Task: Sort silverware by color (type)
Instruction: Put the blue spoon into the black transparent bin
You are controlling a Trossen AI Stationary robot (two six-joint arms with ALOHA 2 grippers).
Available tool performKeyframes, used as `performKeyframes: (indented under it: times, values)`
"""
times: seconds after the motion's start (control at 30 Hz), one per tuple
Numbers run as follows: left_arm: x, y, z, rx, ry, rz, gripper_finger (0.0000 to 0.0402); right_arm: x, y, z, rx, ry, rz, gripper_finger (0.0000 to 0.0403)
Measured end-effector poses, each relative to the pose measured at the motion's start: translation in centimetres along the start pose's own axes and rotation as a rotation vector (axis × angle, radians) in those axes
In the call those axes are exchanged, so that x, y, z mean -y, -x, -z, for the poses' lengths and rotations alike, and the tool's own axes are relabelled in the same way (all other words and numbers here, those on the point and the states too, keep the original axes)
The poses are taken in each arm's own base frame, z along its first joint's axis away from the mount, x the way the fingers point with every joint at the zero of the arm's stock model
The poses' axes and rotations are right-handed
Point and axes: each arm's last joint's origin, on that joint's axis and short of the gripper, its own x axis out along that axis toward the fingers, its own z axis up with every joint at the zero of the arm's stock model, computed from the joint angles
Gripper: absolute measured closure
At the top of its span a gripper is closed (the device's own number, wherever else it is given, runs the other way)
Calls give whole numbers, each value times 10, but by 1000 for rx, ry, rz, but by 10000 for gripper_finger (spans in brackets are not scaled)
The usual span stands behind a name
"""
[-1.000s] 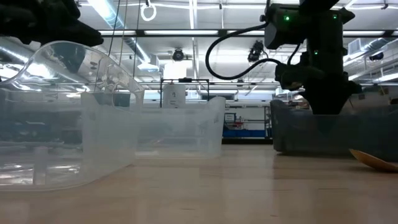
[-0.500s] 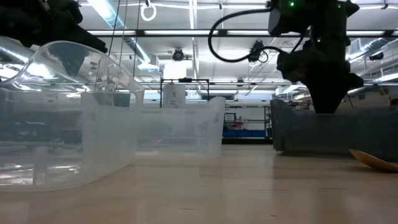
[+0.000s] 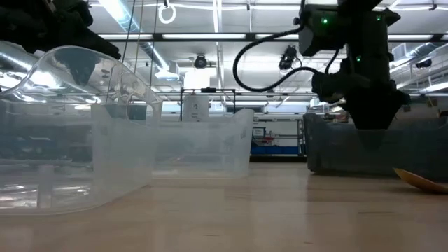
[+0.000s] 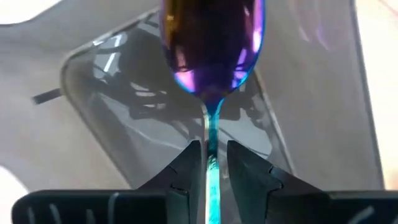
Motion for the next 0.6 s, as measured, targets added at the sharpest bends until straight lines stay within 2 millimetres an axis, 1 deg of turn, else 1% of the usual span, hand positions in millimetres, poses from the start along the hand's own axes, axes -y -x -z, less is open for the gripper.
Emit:
performKeyframes:
  times: [0.13,0.2,0.3,0.33,0.47,0.6]
  values:
    - [0,0,0,0,0,0,340,-1,-5,-1,-7,0,21,323]
    - [0,0,0,0,1,0,340,-1,-6,-2,-20,-15,16,340]
    - [0,0,0,0,0,0,340,1,-3,-2,-34,-41,-4,377]
    - [0,0,0,0,1,0,340,1,-1,-3,-34,-41,-14,382]
    - [0,0,0,0,1,0,340,4,8,-2,-34,-56,-56,379]
    - [0,0,0,0,1,0,340,8,15,-3,-110,-87,-120,373]
